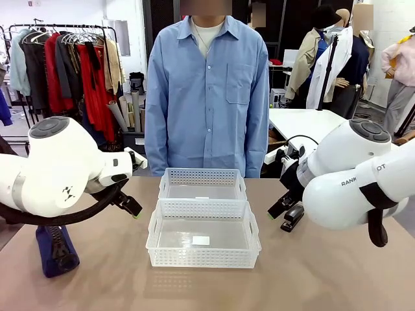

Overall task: Distribute items into two baskets.
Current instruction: Pick up the Pencil pouch that the person points to.

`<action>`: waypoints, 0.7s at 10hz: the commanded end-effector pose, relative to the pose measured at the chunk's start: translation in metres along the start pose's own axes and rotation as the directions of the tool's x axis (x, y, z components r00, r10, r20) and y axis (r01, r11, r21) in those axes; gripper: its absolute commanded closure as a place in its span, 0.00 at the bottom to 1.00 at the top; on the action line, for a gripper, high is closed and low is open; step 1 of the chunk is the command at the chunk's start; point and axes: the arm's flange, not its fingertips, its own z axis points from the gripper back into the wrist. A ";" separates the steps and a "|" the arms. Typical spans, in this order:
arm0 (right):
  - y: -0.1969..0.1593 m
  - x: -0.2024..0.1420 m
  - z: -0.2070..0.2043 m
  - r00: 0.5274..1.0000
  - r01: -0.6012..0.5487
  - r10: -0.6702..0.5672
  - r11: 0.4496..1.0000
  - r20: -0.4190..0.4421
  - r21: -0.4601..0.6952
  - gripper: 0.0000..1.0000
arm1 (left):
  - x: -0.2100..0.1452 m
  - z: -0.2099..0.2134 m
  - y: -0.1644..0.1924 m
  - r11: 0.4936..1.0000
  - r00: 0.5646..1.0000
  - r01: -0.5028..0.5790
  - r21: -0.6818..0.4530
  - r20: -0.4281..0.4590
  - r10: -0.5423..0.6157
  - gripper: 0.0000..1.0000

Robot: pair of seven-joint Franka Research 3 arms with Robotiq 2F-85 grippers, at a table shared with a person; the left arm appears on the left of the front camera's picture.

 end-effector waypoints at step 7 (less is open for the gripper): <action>-0.104 0.004 0.090 0.979 0.187 -0.201 0.960 0.046 0.209 0.00 | -0.001 0.119 0.101 0.986 0.990 -0.137 -0.096 -0.040 0.133 0.00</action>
